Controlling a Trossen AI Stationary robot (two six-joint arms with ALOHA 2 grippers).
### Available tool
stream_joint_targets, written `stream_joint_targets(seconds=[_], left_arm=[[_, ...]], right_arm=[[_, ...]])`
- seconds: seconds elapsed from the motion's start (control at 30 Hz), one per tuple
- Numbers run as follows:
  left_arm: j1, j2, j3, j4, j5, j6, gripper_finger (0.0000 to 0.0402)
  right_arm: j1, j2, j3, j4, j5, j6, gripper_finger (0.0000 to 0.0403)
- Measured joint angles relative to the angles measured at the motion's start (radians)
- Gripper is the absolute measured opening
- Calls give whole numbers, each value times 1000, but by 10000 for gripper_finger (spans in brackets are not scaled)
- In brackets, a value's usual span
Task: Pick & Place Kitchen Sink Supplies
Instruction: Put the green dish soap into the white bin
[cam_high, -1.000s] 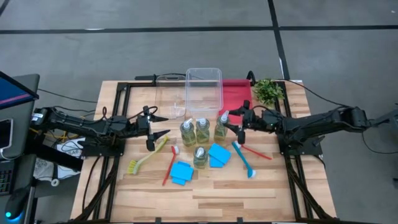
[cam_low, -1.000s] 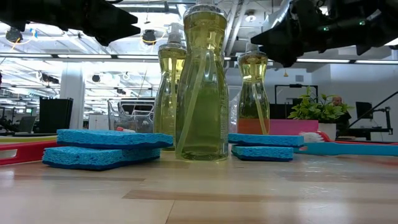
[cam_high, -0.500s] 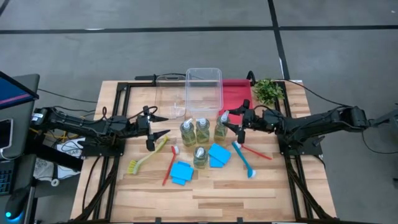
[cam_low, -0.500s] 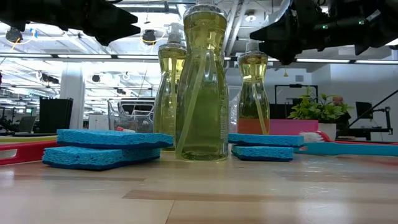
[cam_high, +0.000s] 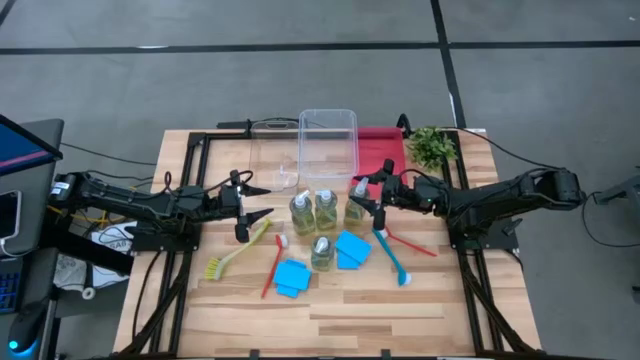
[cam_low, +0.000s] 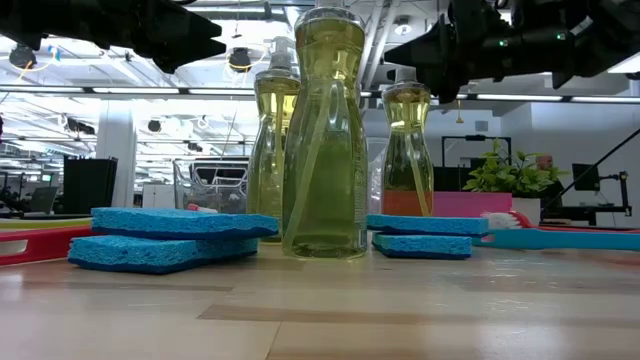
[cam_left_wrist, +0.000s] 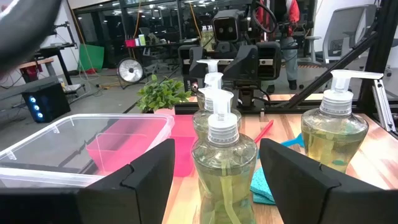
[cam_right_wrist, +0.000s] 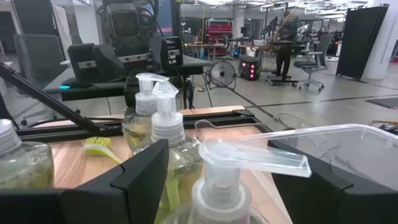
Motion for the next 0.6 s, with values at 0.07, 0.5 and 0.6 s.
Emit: stream_joint_targets(seconds=[0.07,0.5,0.6], left_arm=[[0,0,0,0,0,0,237],[0,0,0,0,0,0,237],[0,0,0,0,0,0,237]], right_arm=[[0,0,0,0,0,0,265],[0,-1,1,-22,26,7,265],[0,-1,1,-23,26,7,265]])
